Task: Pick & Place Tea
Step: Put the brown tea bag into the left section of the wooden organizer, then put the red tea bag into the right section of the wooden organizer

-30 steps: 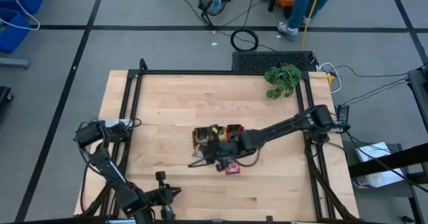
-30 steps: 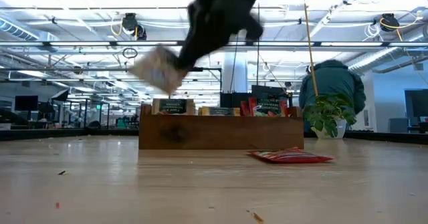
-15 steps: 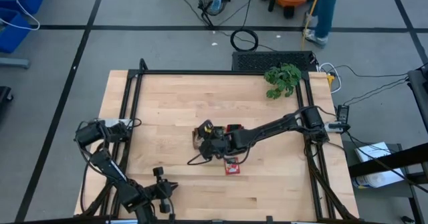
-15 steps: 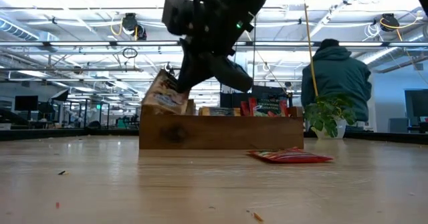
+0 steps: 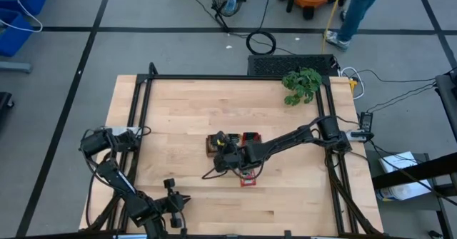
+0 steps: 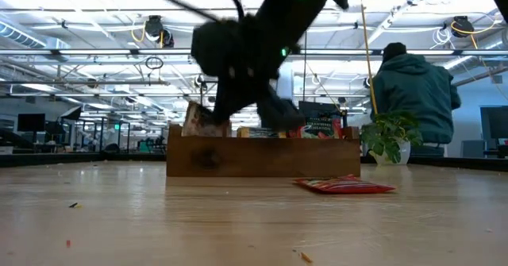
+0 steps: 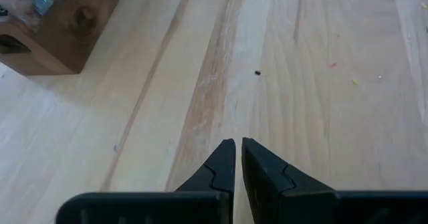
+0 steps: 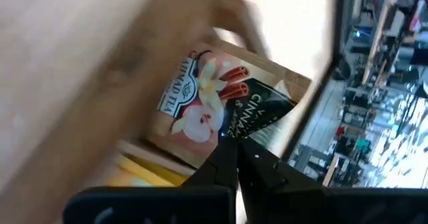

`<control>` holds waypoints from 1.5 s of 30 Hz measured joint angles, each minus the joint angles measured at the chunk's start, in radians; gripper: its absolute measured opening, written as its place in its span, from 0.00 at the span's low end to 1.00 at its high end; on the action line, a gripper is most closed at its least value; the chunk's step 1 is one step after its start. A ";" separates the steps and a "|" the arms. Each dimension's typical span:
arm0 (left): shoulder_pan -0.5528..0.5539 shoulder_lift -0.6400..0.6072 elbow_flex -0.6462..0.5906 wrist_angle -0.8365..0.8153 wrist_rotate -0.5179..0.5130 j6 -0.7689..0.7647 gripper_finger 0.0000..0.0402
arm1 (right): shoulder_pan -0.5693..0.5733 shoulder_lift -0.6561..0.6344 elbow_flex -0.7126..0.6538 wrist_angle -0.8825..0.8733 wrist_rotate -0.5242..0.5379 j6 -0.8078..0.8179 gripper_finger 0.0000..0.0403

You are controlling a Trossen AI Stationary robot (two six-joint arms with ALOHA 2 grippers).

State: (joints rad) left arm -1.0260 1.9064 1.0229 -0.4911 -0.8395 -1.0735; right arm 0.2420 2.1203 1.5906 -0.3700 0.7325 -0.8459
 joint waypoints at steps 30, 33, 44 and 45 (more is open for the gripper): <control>0.000 0.000 0.001 0.034 0.023 0.018 0.09 | 0.034 -0.032 -0.002 0.038 0.166 0.054 0.50; 0.000 0.000 0.002 0.035 0.036 0.018 0.09 | 0.060 -0.089 -0.002 -0.007 0.284 0.100 0.50; 0.017 -0.002 0.036 0.052 0.039 0.052 0.09 | 0.263 -0.502 -0.059 -0.437 -0.121 1.048 0.09; 0.025 -0.002 0.047 0.052 0.040 0.065 0.09 | 0.284 -0.526 -0.094 -0.422 -0.171 1.099 0.05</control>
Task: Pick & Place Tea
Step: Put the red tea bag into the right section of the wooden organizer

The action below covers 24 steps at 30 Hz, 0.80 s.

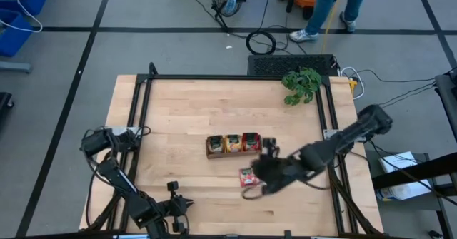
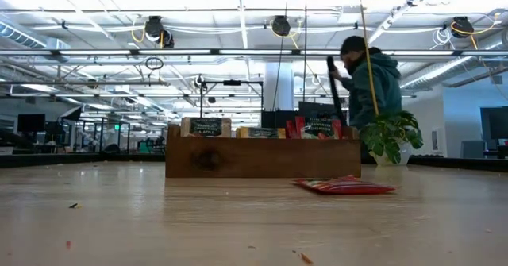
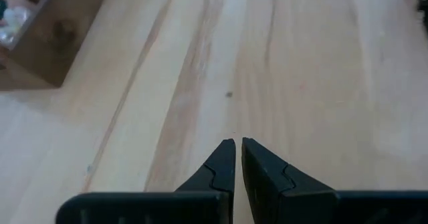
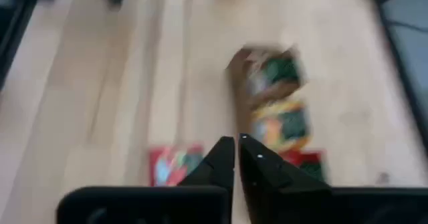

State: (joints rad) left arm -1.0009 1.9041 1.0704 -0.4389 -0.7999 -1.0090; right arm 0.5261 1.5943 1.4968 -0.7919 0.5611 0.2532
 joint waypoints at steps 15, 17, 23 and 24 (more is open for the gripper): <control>0.291 -0.019 0.057 0.238 0.211 0.593 0.09 | 0.147 -0.031 -0.722 1.030 -0.041 -0.025 0.00; 0.308 -0.023 0.061 0.231 0.224 0.617 0.09 | 0.141 -0.029 -0.790 1.138 -0.039 -0.039 0.00; 0.332 -0.030 0.068 0.236 0.201 0.639 0.09 | 0.076 0.048 -0.851 1.224 -0.042 -0.015 0.00; 0.335 -0.030 0.068 0.237 0.195 0.639 0.09 | 0.065 0.071 -0.851 1.223 -0.042 -0.024 0.00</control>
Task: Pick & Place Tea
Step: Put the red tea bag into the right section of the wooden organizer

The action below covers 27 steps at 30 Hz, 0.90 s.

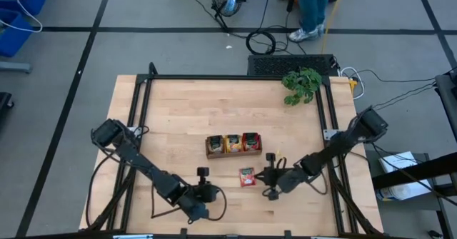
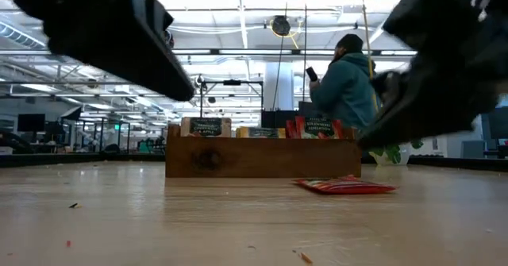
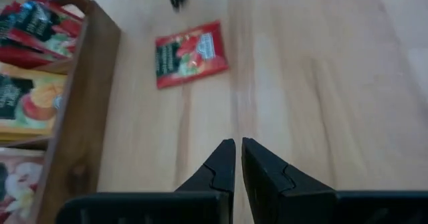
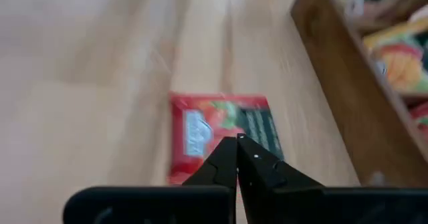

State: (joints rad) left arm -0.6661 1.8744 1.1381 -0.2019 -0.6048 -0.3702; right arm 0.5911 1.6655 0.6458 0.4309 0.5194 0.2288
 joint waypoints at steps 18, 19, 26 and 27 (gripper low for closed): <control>-0.019 0.024 -0.002 0.149 0.113 -0.023 0.09 | -0.126 0.262 0.169 0.053 -0.239 0.152 0.00; -0.020 0.034 -0.002 0.179 0.109 -0.021 0.09 | -0.119 0.273 0.181 0.058 -0.227 0.165 0.00; -0.013 0.102 -0.003 0.344 0.091 -0.005 0.09 | -0.067 0.321 0.288 0.044 -0.065 0.218 0.00; -0.011 0.114 -0.002 0.394 0.086 0.010 0.09 | -0.061 0.320 0.301 0.038 -0.039 0.214 0.00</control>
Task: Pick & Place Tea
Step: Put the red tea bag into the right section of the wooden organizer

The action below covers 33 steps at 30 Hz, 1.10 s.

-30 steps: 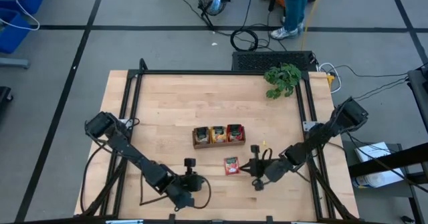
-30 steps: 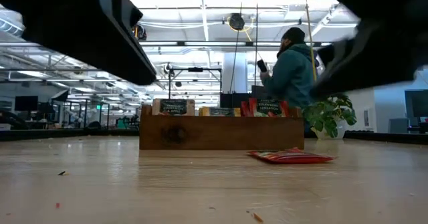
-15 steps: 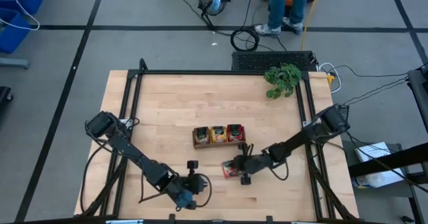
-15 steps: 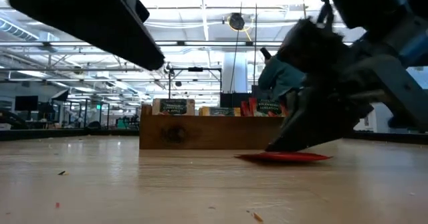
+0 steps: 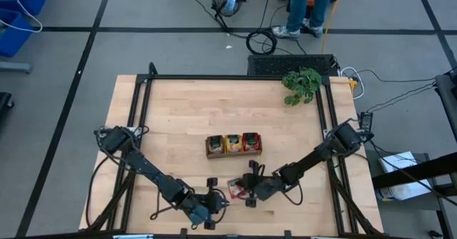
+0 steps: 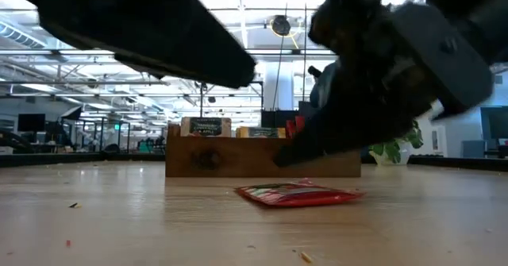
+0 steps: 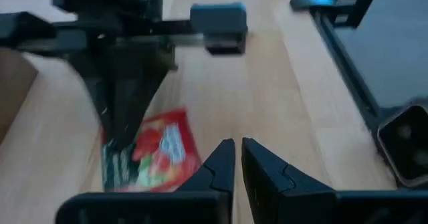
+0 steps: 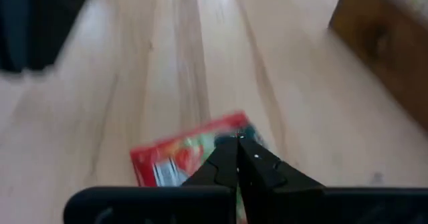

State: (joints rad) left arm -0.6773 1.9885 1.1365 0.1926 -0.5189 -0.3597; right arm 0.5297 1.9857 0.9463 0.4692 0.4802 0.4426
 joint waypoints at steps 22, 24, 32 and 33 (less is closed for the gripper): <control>0.067 0.119 0.001 0.130 0.092 0.005 0.09 | -0.047 -0.053 0.087 -0.324 -0.067 -0.114 0.00; 0.076 0.122 0.001 0.115 0.105 -0.006 0.09 | -0.053 -0.053 0.085 -0.331 -0.068 -0.113 0.00; 0.129 0.150 0.006 0.019 0.128 -0.098 0.09 | -0.047 -0.055 0.054 -0.347 -0.110 0.001 0.00; 0.133 0.148 0.006 0.004 0.128 -0.113 0.09 | -0.039 -0.056 0.049 -0.346 -0.107 0.013 0.00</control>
State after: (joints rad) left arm -0.5438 2.1365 1.1427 0.1969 -0.3912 -0.4726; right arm 0.4905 1.9299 0.9951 0.1230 0.3735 0.4559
